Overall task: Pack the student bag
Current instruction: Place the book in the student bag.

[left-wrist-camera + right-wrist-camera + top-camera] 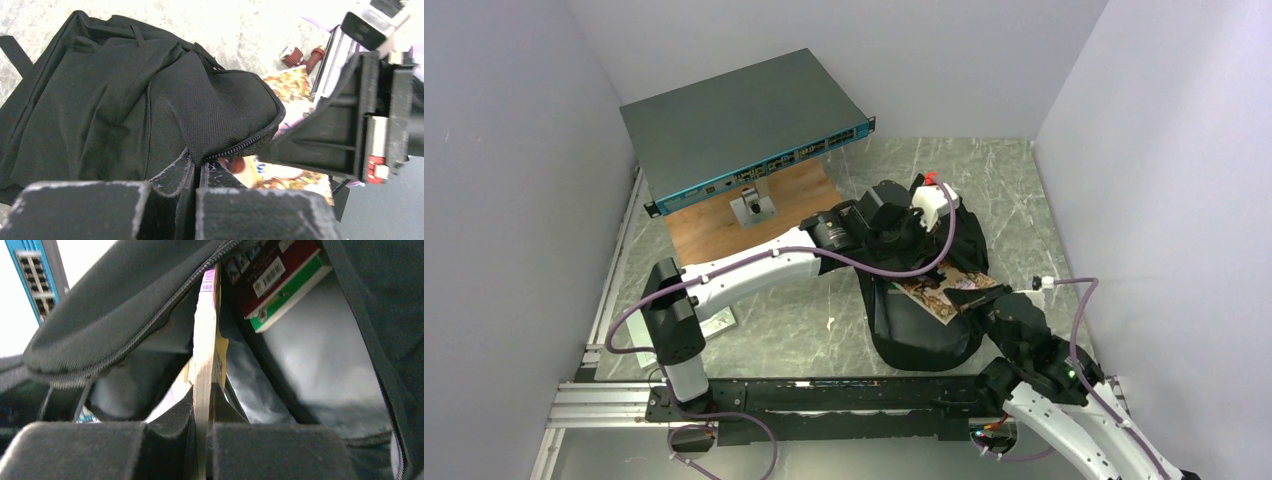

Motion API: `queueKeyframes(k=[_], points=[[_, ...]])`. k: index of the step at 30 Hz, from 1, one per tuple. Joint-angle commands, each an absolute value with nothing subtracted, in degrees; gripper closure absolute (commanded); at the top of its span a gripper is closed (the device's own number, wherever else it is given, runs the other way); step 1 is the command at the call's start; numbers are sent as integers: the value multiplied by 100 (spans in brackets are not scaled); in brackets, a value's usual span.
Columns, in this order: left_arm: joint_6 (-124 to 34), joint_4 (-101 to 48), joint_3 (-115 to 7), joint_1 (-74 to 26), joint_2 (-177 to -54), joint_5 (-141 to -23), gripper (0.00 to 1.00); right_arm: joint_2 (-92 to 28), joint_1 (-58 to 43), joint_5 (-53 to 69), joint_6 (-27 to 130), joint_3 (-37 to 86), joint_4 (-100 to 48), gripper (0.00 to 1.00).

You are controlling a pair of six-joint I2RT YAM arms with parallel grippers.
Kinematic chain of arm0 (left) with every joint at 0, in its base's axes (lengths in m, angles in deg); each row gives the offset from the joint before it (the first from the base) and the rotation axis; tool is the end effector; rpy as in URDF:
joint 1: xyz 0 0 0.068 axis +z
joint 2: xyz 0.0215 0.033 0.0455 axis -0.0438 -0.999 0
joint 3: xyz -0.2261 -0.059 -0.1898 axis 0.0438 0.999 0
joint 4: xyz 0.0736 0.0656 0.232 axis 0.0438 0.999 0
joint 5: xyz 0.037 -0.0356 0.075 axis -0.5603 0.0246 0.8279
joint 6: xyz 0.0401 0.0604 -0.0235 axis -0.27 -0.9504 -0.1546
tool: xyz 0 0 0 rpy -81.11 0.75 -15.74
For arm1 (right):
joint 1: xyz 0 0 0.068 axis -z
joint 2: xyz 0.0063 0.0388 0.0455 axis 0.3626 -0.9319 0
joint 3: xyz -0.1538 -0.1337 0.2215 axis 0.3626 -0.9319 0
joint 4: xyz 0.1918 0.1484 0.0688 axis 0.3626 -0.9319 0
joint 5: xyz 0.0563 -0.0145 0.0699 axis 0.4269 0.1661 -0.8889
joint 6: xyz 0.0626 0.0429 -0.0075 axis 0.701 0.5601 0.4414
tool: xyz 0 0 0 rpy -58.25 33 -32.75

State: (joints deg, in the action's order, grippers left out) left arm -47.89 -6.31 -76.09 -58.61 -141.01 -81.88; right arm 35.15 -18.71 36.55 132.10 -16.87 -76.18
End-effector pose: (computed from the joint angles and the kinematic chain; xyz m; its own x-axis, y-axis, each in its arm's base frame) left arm 0.2046 -0.3894 0.3787 -0.3317 0.3060 -0.8924 0.8891 0.4177 -0.1872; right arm 0.0536 0.0145 0.2540 -0.3810 0.8973 -0.2227 0.3730 0.3696 0.8510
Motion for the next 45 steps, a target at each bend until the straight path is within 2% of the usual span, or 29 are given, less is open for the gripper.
queueKeyframes(k=[1, 6, 10, 13, 15, 16, 18, 19, 21, 23, 27, 30, 33, 40, 45], points=[[-4691, -1256, -7673, -5993, -13506, -8571, 100, 3117, -1897, 4583, 13948, -1924, -6304, 100], [-4708, -1253, -7537, -5998, -13398, -8459, 100, 2769, -1891, 5338, 14257, -2996, -4616, 100], [-4803, -935, -7603, -6001, -13476, -8143, 100, 2327, -1895, 5801, 13726, -3869, -3058, 100], [-4872, -829, -7756, -5998, -13632, -8216, 100, 1935, -1899, 5489, 13565, -3865, -3045, 100], [-4878, -798, -7863, -5998, -13736, -8228, 100, 1644, -1899, 5125, 13591, -3642, -3580, 100], [-4885, -793, -7900, -6000, -13778, -8248, 100, 1493, -1899, 4897, 13516, -3547, -3836, 95], [-4902, -820, -7928, -5999, -13809, -8285, 100, 1280, -1899, 4291, 13056, -3376, -4233, 68], [-4919, -841, -7921, -5998, -13815, -8288, 100, 1225, -1899, 4029, 12825, -3327, -4359, 59], [-4954, -849, -7920, -5998, -13824, -8269, 100, 1213, -1899, 3588, 12488, -3299, -4668, 46], [-4995, -818, -7927, -5998, -13840, -8239, 100, 1328, -1899, 3159, 12281, -3387, -4833, 38], [-5004, -801, -7929, -5998, -13884, -8248, 100, 1885, -1899, 2786, 12053, -3568, -5054, 29], [-4981, -799, -7922, -5998, -13900, -8276, 100, 2182, -1899, 2673, 11944, -3717, -4839, 33], [-4953, -801, -7911, -5998, -13898, -8296, 100, 2246, -1899, 2668, 12084, -4038, -4189, 45], [-4900, -711, -7888, -5998, -13847, -8281, 100, 1306, -1891, 3201, 12357, -4296, -2369, 48], [-4772, -765, -7798, -5998, -13832, -8327, 100, 660, -1873, 4141, 12141, -4429, -750, 49]])
